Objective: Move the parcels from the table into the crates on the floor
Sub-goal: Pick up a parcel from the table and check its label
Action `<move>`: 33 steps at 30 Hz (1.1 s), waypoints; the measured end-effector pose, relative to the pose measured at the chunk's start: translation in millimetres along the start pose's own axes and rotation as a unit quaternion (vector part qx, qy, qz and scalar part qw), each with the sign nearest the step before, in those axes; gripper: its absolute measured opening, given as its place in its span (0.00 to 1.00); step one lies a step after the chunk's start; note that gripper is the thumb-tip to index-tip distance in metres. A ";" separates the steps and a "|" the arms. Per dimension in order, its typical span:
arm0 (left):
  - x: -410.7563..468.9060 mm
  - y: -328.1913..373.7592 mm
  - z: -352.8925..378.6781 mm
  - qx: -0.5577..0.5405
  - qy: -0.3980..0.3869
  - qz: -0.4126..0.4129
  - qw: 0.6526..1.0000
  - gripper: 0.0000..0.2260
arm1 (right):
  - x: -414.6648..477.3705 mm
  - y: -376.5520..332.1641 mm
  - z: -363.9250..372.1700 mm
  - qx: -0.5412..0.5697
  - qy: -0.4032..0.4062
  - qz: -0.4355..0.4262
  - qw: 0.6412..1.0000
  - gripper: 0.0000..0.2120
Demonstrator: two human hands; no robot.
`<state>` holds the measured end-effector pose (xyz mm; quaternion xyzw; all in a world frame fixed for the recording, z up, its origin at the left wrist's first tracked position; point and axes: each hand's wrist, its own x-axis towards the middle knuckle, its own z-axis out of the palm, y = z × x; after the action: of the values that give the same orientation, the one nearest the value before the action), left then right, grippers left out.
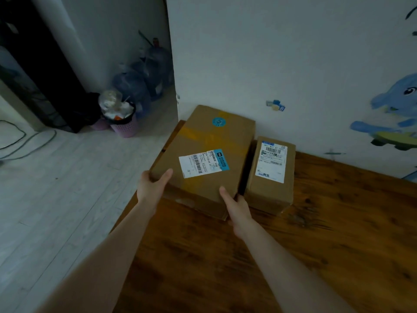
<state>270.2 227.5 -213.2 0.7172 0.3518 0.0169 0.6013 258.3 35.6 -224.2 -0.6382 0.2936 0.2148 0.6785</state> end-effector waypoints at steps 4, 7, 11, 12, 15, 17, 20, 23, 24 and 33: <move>-5.0 1.8 -0.6 -0.047 0.046 -0.017 0.998 0.26 | -6.0 -4.9 1.4 0.011 0.020 -0.022 1.000 0.30; -14.7 5.7 -2.8 -0.093 0.064 -0.037 0.993 0.27 | -13.0 -13.7 0.2 0.004 0.021 -0.037 0.999 0.28; -29.6 10.8 -11.7 -0.110 0.074 -0.042 0.990 0.27 | -25.5 -18.1 -0.6 -0.004 0.013 -0.055 0.998 0.27; -34.0 12.2 -14.6 -0.107 0.077 -0.034 0.991 0.26 | -29.2 -18.2 -0.5 -0.003 0.013 -0.057 0.998 0.27; -44.4 15.4 -24.2 -0.113 0.078 -0.021 0.990 0.25 | -42.9 -20.0 -0.4 -0.001 0.010 -0.069 0.998 0.28; -53.3 16.5 -31.8 -0.125 0.079 -0.020 0.989 0.24 | -54.0 -21.4 -2.5 -0.004 0.004 -0.087 0.996 0.28; -66.0 19.6 -39.5 -0.148 0.082 -0.021 0.985 0.25 | -68.5 -23.8 -8.5 -0.017 0.001 -0.114 0.993 0.32; -86.5 27.2 -41.0 -0.179 0.067 -0.024 0.981 0.25 | -85.7 -29.4 -21.4 -0.027 0.006 -0.144 0.989 0.34; -93.3 29.1 -39.5 -0.182 0.062 -0.025 0.981 0.25 | -91.0 -32.3 -27.5 -0.032 0.009 -0.152 0.988 0.33; -167.9 40.0 -1.1 -0.182 -0.054 0.008 0.982 0.31 | -134.0 -48.5 -116.2 -0.058 0.058 -0.214 0.973 0.32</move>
<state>162.8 139.2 -110.9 0.5986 0.3038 0.0471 0.7397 177.7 -73.1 -99.7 -0.7358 0.1762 0.0440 0.6524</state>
